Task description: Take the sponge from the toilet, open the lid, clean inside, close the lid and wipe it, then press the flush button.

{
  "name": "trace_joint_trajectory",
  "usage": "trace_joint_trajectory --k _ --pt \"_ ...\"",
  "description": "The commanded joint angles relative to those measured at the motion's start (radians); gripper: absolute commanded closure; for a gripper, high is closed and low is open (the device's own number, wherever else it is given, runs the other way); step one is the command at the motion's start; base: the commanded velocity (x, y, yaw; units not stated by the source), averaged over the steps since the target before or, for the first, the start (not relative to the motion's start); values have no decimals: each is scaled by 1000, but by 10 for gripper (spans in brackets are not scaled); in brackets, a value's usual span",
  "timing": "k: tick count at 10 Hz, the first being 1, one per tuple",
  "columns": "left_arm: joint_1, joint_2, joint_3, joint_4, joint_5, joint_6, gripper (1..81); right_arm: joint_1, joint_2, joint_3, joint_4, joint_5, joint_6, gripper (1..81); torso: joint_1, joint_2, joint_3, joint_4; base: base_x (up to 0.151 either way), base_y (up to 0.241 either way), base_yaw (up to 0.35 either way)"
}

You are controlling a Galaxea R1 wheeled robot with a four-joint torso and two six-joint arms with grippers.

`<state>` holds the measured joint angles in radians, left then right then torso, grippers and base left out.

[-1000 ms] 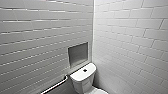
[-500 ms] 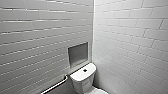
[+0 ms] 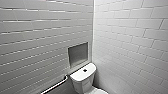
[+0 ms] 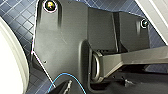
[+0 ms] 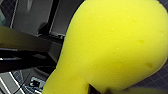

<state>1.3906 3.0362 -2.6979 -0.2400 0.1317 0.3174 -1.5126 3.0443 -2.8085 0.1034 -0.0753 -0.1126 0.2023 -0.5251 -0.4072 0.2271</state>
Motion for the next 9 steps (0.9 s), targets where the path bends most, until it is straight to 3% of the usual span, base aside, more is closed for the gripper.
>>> trace_joint_trajectory --k 1,5,9 --pt "-54 1 1 -2 69 9 10 44 -2 5 12 -63 -6 811 0 0 0 0 0 0 0" --pt "-54 1 3 -2 69 11 10 44 -2 6 13 -63 -7 811 0 0 0 0 0 0 0" --pt "-54 1 3 -4 69 11 10 44 -2 6 12 -63 -9 811 -3 -1 1 0 70 0 0"
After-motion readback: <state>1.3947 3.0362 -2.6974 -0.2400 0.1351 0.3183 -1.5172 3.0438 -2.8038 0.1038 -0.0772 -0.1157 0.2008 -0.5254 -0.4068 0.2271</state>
